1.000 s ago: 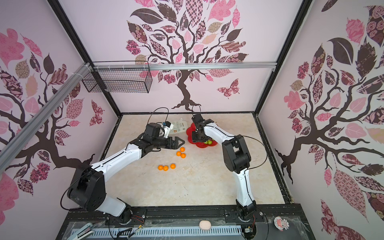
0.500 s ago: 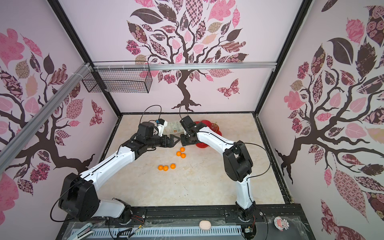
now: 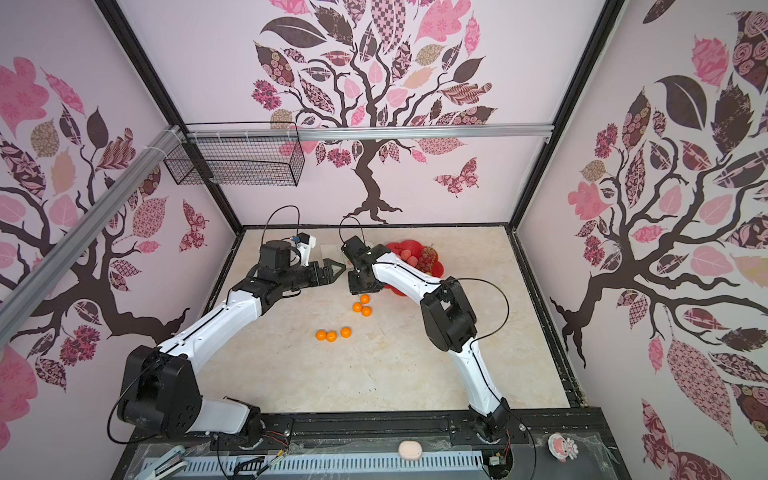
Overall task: Place and organize the fake fruits in the fruit bowl
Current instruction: 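Move the right gripper back over the kumquats on the table, then lower the right gripper and close it on another kumquat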
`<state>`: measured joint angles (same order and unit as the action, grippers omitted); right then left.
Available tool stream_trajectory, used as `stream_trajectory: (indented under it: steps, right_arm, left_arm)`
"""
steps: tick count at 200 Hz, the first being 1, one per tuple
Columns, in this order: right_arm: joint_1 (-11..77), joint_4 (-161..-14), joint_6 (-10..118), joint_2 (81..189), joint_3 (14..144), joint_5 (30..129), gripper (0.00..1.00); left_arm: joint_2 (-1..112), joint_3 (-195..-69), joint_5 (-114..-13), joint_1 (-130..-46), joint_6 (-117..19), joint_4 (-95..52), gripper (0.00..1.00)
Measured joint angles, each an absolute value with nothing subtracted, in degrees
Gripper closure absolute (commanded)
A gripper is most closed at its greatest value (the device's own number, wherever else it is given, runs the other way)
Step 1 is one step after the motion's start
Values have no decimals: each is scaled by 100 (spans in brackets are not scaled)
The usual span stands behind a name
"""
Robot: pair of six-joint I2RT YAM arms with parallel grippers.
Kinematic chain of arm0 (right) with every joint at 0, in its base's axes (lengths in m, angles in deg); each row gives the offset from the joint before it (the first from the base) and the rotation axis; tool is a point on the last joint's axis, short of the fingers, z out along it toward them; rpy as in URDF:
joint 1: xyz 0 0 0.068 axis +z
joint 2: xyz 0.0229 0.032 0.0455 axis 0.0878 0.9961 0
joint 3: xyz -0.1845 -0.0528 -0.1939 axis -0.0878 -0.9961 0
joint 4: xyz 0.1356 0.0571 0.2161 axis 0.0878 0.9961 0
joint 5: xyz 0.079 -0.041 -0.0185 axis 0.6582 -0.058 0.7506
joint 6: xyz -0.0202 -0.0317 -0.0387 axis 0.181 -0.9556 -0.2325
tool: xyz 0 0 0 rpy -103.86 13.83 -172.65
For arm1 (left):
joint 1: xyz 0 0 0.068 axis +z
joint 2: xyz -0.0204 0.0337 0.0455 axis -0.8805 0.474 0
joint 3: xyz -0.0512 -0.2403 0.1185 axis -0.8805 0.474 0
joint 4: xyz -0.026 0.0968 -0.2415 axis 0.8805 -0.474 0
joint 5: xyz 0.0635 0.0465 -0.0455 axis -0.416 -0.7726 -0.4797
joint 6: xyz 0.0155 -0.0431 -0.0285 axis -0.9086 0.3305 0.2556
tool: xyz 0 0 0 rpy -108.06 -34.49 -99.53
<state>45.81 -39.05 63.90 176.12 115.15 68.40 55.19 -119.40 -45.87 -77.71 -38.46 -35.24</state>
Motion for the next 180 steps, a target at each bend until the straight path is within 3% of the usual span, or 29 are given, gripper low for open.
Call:
stream_trajectory:
  steps: [66, 180]
  right_arm:
    - [4594, -3532, 6482, 18173, 12018, 6726, 53]
    - [4594, -3248, 6478, 18558, 12204, 6713, 53]
  left_arm:
    - [5759, -11855, -4267, -7166, -3472, -3286, 1]
    - [5835, -11855, -4084, -7151, -3420, -3214, 2]
